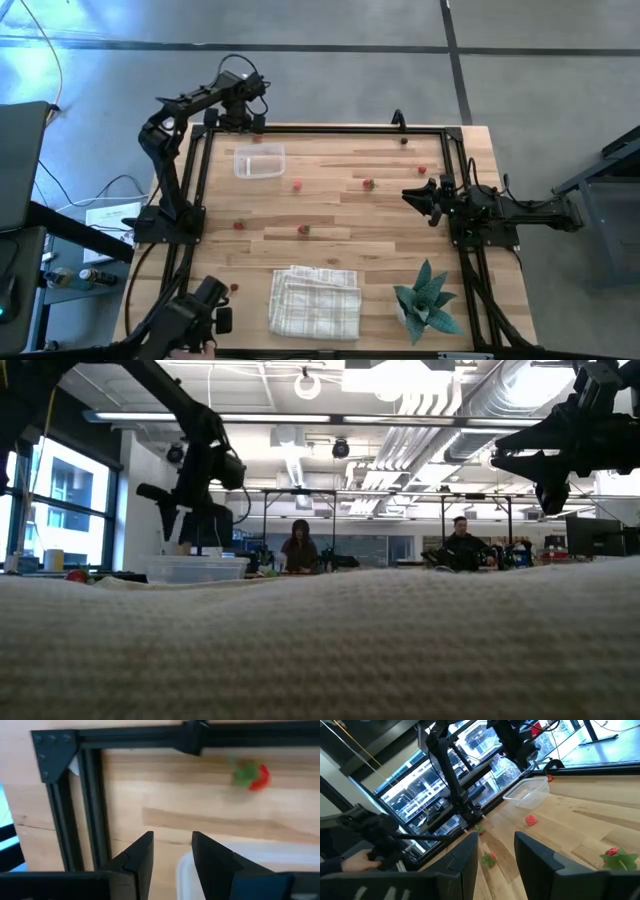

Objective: Pick and placing Produce into tupperware
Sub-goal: Move the transparent bin from the top left to the center of the table

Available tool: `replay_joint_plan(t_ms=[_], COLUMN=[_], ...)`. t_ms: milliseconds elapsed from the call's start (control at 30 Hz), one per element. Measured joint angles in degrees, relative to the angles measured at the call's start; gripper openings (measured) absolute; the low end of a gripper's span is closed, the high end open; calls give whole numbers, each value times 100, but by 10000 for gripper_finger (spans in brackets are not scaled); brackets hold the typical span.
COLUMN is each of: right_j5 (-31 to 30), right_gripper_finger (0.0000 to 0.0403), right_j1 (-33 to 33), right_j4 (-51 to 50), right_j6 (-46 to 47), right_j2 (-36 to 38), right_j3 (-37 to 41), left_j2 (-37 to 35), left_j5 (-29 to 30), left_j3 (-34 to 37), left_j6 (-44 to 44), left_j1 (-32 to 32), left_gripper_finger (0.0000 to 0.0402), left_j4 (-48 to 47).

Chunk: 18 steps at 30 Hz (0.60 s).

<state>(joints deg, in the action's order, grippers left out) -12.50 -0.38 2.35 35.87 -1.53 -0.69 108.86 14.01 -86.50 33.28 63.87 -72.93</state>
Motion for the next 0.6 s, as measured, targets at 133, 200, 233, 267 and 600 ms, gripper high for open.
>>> replay_joint_plan(t_ms=[133, 200, 233, 267, 600], right_j5=[-91, -99, -100, -101, -97], right_gripper_finger=[117, 117, 117, 117, 117], right_j1=[-2, -2, -1, -2, 0], right_j4=[0, 2, 2, 2, 2], right_j6=[-29, -50, -73, -75, 14], right_j2=[-1, 1, -1, 1, 1], right_j3=[0, 0, 0, 0, 0], left_j2=[-22, -9, -11, -25, -22], left_j5=[-308, -317, -232, -225, -426], left_j3=[228, 349, 381, 444, 827], left_j6=[20, -38, -42, -25, 83], left_j1=[3, -14, -50, -47, 62], left_gripper_finger=[124, 124, 124, 124, 124], left_j4=[316, 258, 340, 466, 667])
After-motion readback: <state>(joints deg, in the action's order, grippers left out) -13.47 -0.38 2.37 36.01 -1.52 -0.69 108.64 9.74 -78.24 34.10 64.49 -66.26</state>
